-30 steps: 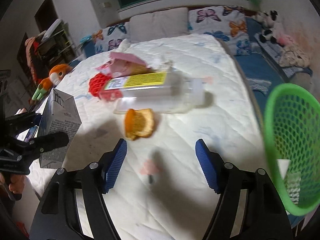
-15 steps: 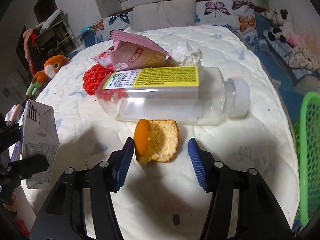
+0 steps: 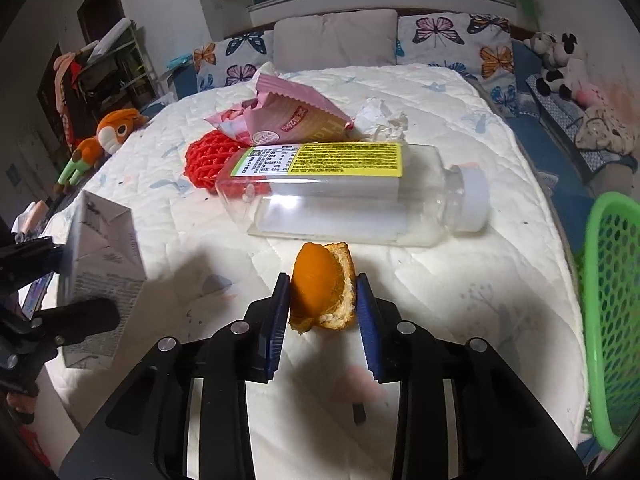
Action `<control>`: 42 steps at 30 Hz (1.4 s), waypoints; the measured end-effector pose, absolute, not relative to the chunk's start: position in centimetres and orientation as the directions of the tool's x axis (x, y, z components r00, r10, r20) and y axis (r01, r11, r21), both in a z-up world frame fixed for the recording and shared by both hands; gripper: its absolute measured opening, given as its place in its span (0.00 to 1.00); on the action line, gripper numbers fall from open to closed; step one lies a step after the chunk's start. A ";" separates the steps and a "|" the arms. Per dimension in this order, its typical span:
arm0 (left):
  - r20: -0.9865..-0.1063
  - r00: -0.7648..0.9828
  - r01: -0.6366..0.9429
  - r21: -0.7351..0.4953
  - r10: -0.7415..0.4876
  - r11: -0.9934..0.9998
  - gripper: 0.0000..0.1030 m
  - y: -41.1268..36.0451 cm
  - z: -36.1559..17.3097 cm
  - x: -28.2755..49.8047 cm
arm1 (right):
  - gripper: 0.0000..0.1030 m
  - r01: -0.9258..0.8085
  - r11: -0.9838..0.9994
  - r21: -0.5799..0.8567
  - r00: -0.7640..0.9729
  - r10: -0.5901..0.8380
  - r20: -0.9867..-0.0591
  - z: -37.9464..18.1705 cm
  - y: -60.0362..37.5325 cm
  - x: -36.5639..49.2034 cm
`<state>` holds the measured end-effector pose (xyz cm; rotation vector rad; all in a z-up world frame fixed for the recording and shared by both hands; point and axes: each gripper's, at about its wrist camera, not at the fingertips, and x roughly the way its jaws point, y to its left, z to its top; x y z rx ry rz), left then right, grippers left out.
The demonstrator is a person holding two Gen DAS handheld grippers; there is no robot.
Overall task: Collect trash
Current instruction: 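Grasp the orange peel with the right gripper while the left holds the carton, then move the orange peel over the basket and open the right gripper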
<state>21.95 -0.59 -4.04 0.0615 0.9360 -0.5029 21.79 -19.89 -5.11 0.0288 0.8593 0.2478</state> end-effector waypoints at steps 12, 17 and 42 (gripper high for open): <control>-0.774 0.451 0.516 -0.179 -0.444 0.838 0.68 -5.7 -3.8 21.2 | 0.32 -0.120 0.986 0.114 0.663 0.165 -0.730 -3.0 -24.4 18.1; -0.775 0.437 0.547 -0.175 -0.457 0.819 0.68 -8.5 -3.4 21.4 | 0.32 -0.063 0.993 0.104 0.678 0.119 -0.725 -2.4 -27.3 16.8; -0.776 0.376 0.687 -0.133 -0.507 0.714 0.68 -25.3 -1.1 23.8 | 0.38 0.247 0.966 0.075 0.638 -0.104 -0.763 -3.7 -43.2 13.0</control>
